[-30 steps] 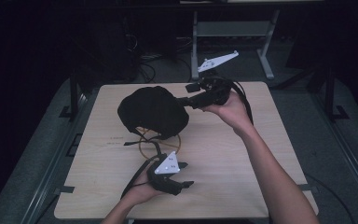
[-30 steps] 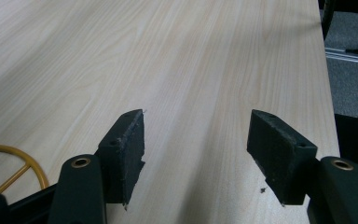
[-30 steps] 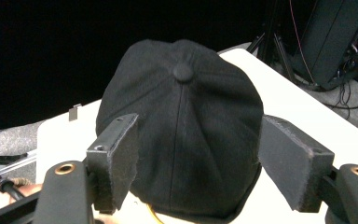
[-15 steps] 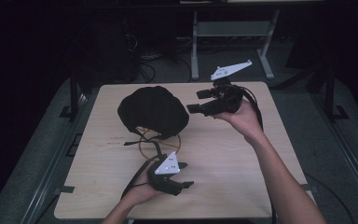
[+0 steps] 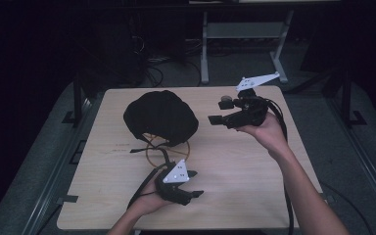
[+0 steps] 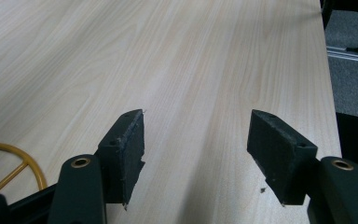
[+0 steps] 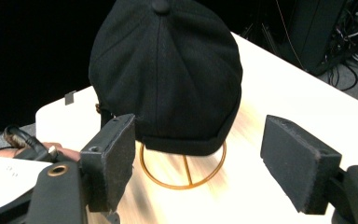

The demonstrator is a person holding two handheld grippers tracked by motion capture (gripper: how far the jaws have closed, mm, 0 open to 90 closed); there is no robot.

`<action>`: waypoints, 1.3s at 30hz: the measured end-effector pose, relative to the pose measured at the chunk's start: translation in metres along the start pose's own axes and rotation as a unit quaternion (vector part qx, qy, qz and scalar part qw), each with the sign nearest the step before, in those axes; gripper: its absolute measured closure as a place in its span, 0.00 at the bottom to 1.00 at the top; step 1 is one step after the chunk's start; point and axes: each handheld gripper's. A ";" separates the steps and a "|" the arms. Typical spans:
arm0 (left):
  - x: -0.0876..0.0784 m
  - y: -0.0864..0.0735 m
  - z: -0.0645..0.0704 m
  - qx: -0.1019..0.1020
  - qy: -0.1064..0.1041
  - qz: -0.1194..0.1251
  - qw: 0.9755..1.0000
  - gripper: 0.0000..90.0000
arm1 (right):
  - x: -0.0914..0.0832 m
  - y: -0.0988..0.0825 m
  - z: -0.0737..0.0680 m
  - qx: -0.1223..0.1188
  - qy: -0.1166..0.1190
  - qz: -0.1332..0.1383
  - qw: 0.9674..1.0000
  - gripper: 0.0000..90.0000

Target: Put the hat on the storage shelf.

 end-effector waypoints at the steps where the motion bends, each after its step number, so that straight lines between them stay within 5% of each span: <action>1: 0.000 0.000 0.000 0.002 0.001 -0.002 1.000 0.40 | -0.001 -0.002 0.001 -0.002 -0.002 0.001 1.000 0.28; 39: 0.002 0.000 0.000 -0.008 0.001 -0.005 1.000 0.36 | -0.026 -0.079 0.009 0.044 -0.017 -0.002 0.999 0.21</action>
Point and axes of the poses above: each handheld gripper's, and its own axes: x roughly forward along the jaws, y roughly out of its top, z roughly to its right, and after that the axes turned 9 degrees about -z, right-handed
